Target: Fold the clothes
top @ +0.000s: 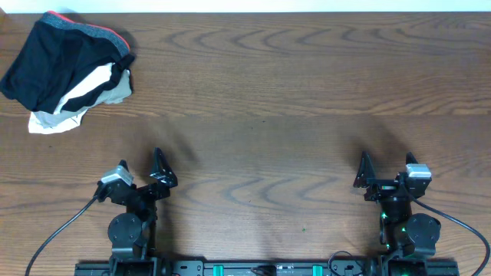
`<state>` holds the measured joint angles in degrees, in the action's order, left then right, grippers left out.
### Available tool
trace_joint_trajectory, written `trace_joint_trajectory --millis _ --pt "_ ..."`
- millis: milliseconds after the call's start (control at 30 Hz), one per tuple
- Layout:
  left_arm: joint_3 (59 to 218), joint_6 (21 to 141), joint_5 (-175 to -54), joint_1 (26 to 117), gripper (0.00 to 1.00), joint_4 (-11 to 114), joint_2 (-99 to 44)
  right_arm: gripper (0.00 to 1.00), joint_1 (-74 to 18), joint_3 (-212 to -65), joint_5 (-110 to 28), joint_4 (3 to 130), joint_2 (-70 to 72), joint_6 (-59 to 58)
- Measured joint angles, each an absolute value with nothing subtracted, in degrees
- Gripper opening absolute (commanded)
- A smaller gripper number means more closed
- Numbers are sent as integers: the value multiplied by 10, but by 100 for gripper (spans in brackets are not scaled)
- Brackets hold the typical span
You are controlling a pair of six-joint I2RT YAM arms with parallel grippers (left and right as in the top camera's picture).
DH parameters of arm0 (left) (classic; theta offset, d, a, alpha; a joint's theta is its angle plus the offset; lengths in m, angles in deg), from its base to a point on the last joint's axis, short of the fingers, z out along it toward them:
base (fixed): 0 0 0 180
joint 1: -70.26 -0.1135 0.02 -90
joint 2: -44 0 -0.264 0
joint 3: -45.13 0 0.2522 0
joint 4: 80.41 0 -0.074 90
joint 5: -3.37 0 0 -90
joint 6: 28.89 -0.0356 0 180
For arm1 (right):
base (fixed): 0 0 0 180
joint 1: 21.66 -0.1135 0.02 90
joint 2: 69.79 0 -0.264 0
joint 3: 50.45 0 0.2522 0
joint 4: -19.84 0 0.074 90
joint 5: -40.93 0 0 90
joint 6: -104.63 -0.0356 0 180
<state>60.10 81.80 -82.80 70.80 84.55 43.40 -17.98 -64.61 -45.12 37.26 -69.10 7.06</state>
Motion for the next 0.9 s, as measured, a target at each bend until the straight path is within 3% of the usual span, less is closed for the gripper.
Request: trace_joint_trajectory --millis 900 --pt "601 775 -828 695 98 845 434 99 -180 -646 -451 373 -691 71"
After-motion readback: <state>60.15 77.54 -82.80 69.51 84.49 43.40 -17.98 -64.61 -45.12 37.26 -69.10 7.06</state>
